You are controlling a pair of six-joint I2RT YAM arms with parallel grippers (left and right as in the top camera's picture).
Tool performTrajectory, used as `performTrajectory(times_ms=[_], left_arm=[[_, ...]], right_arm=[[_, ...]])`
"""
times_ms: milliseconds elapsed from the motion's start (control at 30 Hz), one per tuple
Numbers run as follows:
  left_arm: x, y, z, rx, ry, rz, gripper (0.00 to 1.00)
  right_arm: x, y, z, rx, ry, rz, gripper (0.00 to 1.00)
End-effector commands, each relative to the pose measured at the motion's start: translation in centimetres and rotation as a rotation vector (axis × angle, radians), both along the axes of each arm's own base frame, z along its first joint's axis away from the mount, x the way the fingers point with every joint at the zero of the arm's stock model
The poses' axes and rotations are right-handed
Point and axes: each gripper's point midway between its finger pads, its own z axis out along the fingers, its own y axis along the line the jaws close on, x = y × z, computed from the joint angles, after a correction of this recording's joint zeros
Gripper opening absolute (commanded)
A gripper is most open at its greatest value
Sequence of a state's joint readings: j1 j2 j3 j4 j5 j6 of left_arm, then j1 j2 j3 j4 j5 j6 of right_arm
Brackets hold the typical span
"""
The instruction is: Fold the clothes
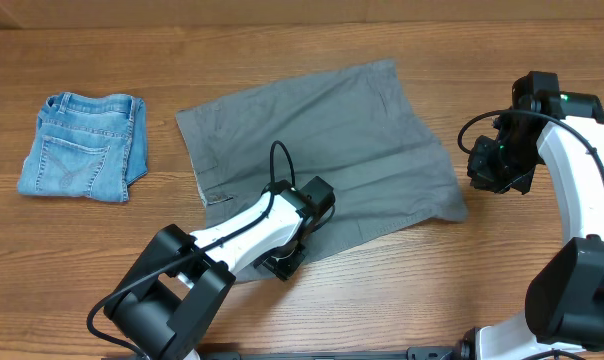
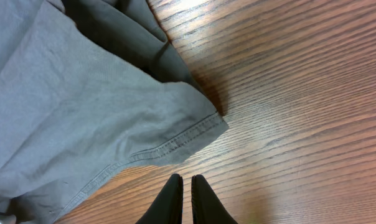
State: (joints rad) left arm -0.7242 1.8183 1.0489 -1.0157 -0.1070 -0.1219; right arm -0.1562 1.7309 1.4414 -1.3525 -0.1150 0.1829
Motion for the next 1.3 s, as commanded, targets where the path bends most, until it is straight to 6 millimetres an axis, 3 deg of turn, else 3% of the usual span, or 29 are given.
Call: performTrajectory(times_ms=[0,67,133,200,267,400,533,700,933,1067,1167,1267], left_arm=[[-0.2,0.4,-0.5,0.016,0.013,-0.024,0.56],[-0.2,0.4,-0.5,0.015,0.013,-0.021,0.55],[-0.2,0.5,-0.6,0.017,0.016,-0.028,0.52],[-0.2,0.8,-0.6,0.027,0.012,-0.033,0.40],[-0.1,1.3,-0.8,0.050,0.001,-0.037,0.29],[-0.5,2.1,-1.4,0.065,0.004,-0.028,0.09],[-1.0,3.0,-1.7,0.081,0.016,0.017,0.05],[-0.9,3.5,-1.7,0.088,0.020,0.042,0.04],[-0.6,5.4,-1.3,0.149,0.007,0.131,0.04],[-0.1,6.6,-1.3,0.159,0.005,0.201,0.04],[0.1,7.4,-1.3,0.158,0.012,0.240,0.04],[0.2,7.7,-1.3,0.142,0.025,0.273,0.04]], right_arm=[[0.5,-0.3,0.4,-0.013,-0.025,-0.003,0.10],[0.6,-0.3,0.4,-0.013,-0.029,-0.004,0.11],[0.6,-0.3,-0.1,-0.013,-0.031,-0.005,0.21],[0.3,-0.1,-0.9,-0.001,-0.021,-0.015,0.35],[-0.1,0.1,-2.0,0.009,-0.004,-0.035,0.41],[-1.3,0.2,-4.5,0.014,0.029,-0.068,0.46],[-3.3,0.9,-6.5,0.048,0.090,-0.073,0.50],[-4.2,2.5,-8.4,0.138,0.089,-0.080,0.51],[-3.5,2.5,-11.0,0.135,0.024,-0.150,0.38],[-3.1,1.9,-11.4,0.101,0.000,-0.149,0.04],[-3.1,1.5,-10.9,0.096,0.012,-0.159,0.04],[-2.6,0.6,-9.0,0.096,0.005,-0.162,0.04]])
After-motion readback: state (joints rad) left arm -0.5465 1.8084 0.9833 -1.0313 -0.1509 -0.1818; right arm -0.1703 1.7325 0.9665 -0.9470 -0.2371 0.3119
